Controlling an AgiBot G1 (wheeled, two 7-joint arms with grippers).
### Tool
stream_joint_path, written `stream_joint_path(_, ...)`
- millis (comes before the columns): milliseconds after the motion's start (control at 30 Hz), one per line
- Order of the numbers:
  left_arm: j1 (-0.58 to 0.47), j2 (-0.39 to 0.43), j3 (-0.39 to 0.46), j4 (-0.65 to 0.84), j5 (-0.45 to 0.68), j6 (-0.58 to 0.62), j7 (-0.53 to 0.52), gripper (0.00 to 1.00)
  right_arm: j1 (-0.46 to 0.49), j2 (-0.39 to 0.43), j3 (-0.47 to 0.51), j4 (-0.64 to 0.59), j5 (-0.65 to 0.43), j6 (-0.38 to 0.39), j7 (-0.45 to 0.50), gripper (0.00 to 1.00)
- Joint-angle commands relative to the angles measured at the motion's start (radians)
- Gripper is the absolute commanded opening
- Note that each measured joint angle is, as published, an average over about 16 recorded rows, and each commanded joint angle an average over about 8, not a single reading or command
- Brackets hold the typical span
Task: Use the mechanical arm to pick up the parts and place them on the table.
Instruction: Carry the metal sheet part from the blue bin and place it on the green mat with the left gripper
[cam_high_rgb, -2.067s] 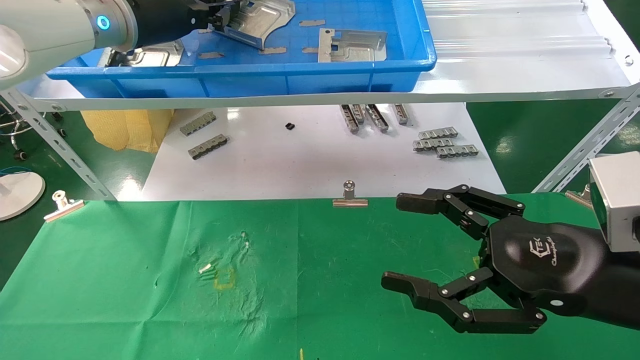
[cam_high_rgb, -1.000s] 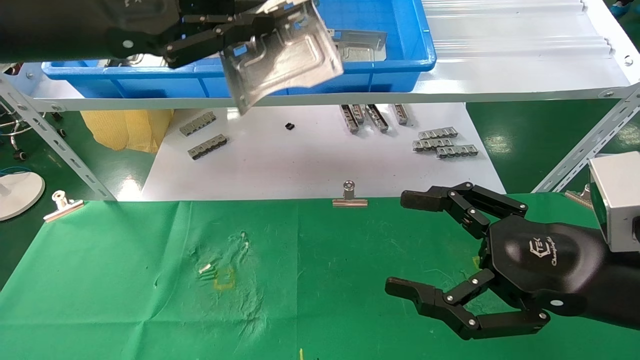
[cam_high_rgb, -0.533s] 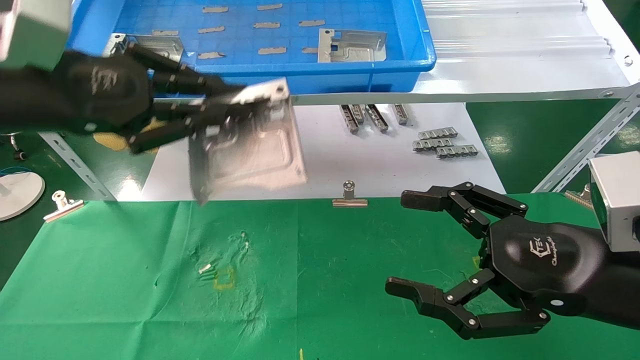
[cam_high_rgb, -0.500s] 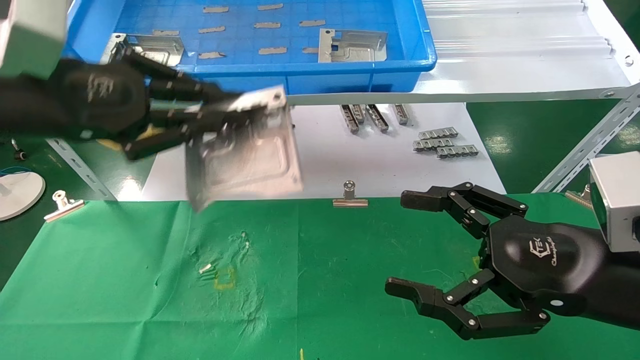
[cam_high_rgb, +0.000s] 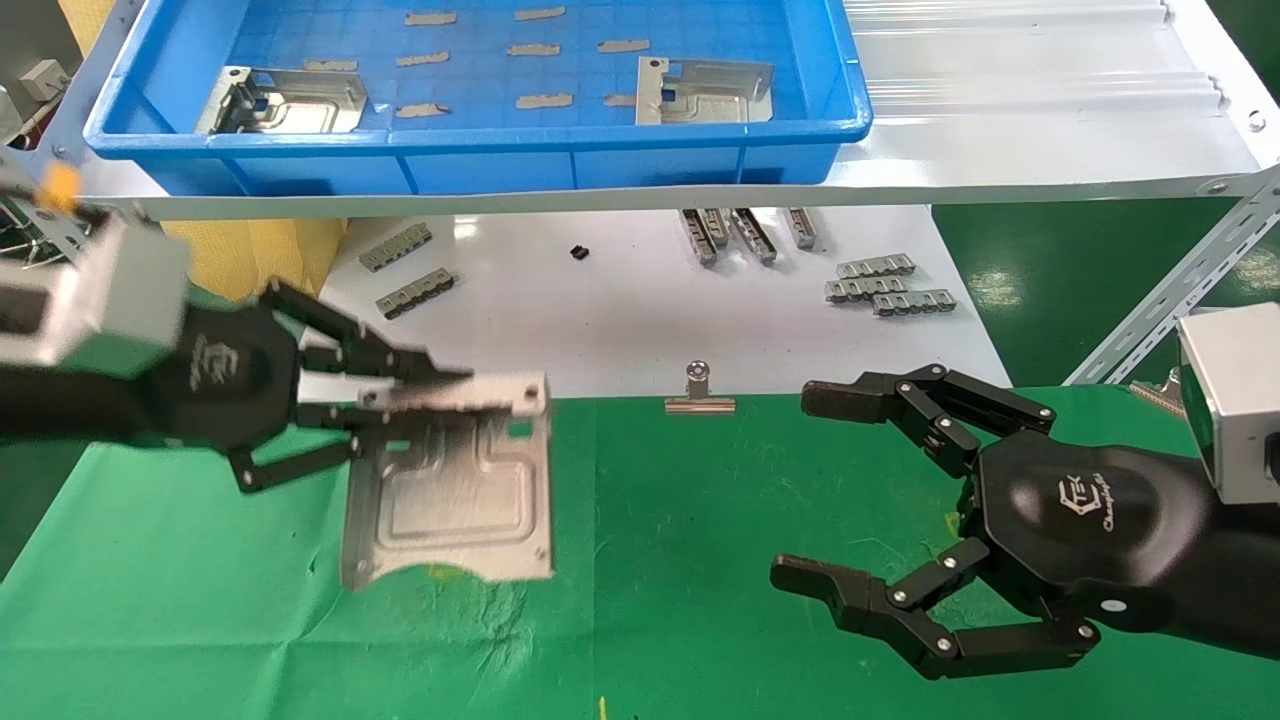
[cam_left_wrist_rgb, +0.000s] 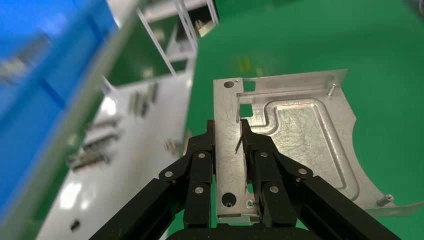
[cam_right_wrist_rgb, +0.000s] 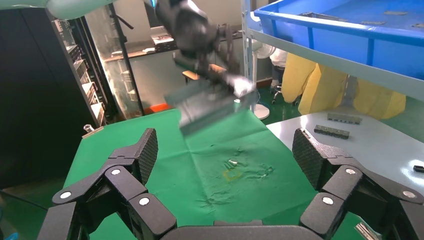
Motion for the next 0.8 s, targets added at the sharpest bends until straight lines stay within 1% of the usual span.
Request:
stream_joint_path(33,0.006,0.000,0.033,0.007,0.010,-0.002,0.032,0.00,0.000,0.000,0.000,0.000,0.000,0.000,0.000,1.00)
stream_joint_path(267,0.002,0.074,0.138,0.089,0.127,-0.013,0.177,0.00,0.000,0.000,0.000,0.000,0.000,0.000,0.000,1.00)
stream_joint_path(400,0.007,0.123,0.177,0.170,0.170,-0.017,0.272,0.00,0.000,0.000,0.000,0.000,0.000,0.000,0.000,1.00)
stream_joint_path(500,0.016,0.159,0.192,0.246,0.183,-0.026,0.337,0.00,0.000,0.000,0.000,0.000,0.000,0.000,0.000,1.00)
stream_joint_path(600,0.026,0.193,0.194,0.331,0.180,-0.042,0.381,0.00,0.000,0.000,0.000,0.000,0.000,0.000,0.000,1.00)
stream_joint_path(733,0.036,0.228,0.185,0.435,0.167,-0.067,0.418,0.00,0.000,0.000,0.000,0.000,0.000,0.000,0.000,1.00)
stream_joint_path(800,0.040,0.241,0.177,0.481,0.155,-0.081,0.429,0.03,0.000,0.000,0.000,0.000,0.000,0.000,0.000,1.00)
